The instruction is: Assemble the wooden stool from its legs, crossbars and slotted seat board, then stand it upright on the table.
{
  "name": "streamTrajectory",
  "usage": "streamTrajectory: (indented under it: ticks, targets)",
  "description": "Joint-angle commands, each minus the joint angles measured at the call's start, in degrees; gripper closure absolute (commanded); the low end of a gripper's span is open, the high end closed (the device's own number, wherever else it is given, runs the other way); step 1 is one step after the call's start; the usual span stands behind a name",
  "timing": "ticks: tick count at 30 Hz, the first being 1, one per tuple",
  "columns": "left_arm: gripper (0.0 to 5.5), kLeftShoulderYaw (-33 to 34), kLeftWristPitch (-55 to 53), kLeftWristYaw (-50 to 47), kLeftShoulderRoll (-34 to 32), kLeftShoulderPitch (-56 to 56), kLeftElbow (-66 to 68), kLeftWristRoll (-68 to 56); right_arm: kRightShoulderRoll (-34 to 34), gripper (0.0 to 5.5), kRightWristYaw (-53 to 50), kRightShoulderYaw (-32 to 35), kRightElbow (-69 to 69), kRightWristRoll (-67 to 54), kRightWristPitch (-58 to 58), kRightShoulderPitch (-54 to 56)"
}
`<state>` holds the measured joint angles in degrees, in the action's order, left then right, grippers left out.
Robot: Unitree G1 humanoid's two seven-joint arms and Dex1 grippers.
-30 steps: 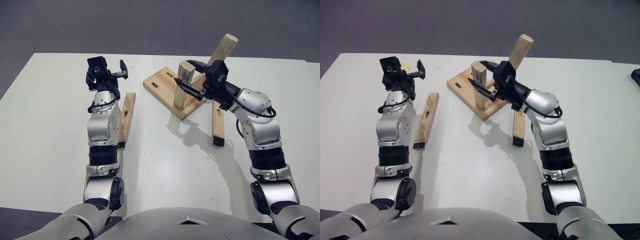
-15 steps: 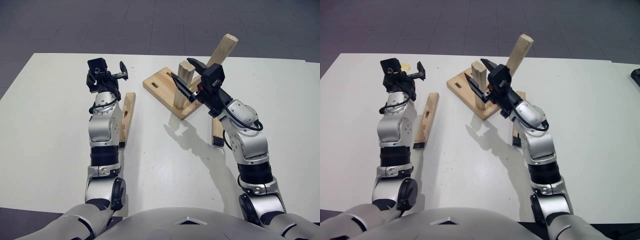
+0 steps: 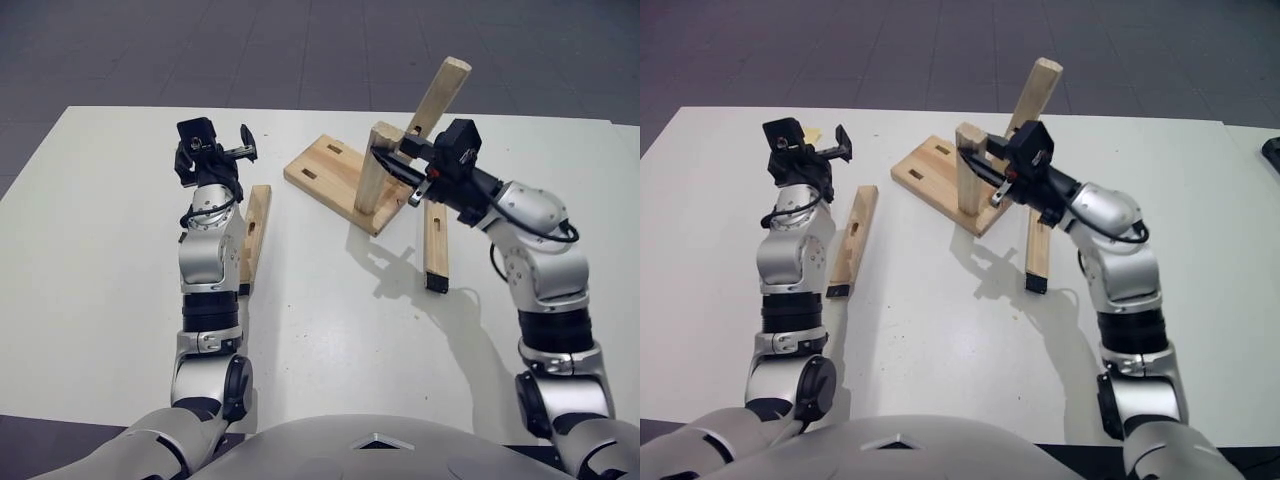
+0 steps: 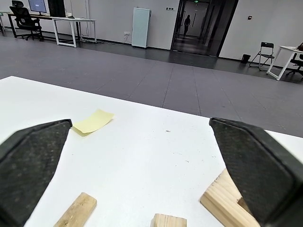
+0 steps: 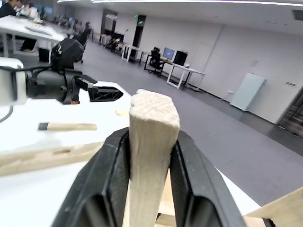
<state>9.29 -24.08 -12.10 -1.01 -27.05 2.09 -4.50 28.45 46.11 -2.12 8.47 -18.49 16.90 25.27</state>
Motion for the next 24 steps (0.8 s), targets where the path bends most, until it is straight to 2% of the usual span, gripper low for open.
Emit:
streamTrajectory:
  ticks: [1, 5, 10, 11, 19, 24]
  targets:
    - [0.1, -1.2, -1.0, 0.6, 0.1, 0.2, 0.7, 0.8, 5.8, 4.45, 10.6, -0.6, -6.6, -0.9, -1.7, 3.5]
    - [0.1, -2.4, -2.3, 2.2, -0.5, -0.1, 1.1, 0.8, 9.5, 4.45, 17.9, -0.2, -11.4, -1.6, -4.6, 5.4]
    - [0.1, -3.0, -3.8, 4.1, -1.2, -1.2, 1.4, 0.7, 10.9, 4.46, 19.7, 0.4, -19.8, 0.6, -9.9, 9.9]
    - [0.1, -3.3, -4.1, 4.8, -1.4, -1.4, 1.5, 0.6, 10.8, 4.1, 19.6, 0.5, -21.2, 0.8, -10.8, 10.8]
    - [0.1, -6.6, -5.1, 10.0, -4.9, -3.5, 6.4, 2.6, 7.6, 2.88, 16.9, 5.2, -18.7, -3.8, -12.3, 12.0]
    - [0.1, -3.0, -3.4, 7.3, -4.7, -3.7, 6.3, 2.1, 2.7, 2.1, 5.8, 10.4, -2.4, -14.1, -3.0, 8.5]
